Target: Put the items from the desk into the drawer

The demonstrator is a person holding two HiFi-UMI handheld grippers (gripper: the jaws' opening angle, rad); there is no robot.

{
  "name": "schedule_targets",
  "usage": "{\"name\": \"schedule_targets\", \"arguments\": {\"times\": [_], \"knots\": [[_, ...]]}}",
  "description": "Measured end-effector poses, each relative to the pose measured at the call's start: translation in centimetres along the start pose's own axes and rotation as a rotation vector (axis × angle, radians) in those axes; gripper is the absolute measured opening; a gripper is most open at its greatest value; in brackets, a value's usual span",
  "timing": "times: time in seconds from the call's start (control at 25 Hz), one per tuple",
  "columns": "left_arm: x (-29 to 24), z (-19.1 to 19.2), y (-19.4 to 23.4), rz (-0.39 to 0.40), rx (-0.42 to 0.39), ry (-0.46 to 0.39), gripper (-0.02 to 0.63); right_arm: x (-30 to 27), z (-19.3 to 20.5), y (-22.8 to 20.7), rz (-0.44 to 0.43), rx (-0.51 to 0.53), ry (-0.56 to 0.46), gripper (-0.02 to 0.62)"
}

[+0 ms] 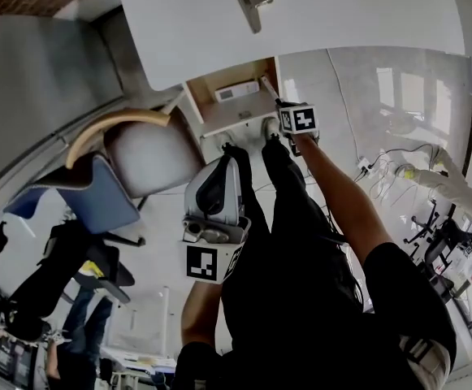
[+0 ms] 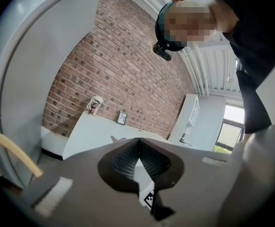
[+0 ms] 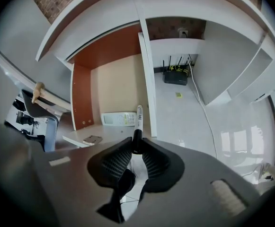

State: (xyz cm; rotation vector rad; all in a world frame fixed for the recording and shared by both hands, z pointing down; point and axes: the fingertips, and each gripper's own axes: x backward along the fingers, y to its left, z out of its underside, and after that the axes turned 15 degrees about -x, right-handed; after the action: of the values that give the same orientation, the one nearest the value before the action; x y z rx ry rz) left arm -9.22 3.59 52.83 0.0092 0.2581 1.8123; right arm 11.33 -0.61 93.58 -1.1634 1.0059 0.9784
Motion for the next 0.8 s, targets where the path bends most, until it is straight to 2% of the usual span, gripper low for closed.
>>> {"name": "schedule_targets", "arguments": {"times": [0.48, 0.72, 0.8], "knots": [[-0.7, 1.1, 1.3, -0.016, 0.008, 0.017, 0.014, -2.4, -0.4, -1.0, 0.099, 0.03, 0.077, 0.072], [-0.7, 1.0, 1.2, -0.021, 0.01, 0.012, 0.014, -2.3, -0.5, -0.8, 0.088, 0.044, 0.064, 0.077], [-0.7, 0.9, 1.0, -0.021, 0.01, 0.012, 0.014, -2.3, -0.5, -0.7, 0.085, 0.042, 0.064, 0.11]]}}
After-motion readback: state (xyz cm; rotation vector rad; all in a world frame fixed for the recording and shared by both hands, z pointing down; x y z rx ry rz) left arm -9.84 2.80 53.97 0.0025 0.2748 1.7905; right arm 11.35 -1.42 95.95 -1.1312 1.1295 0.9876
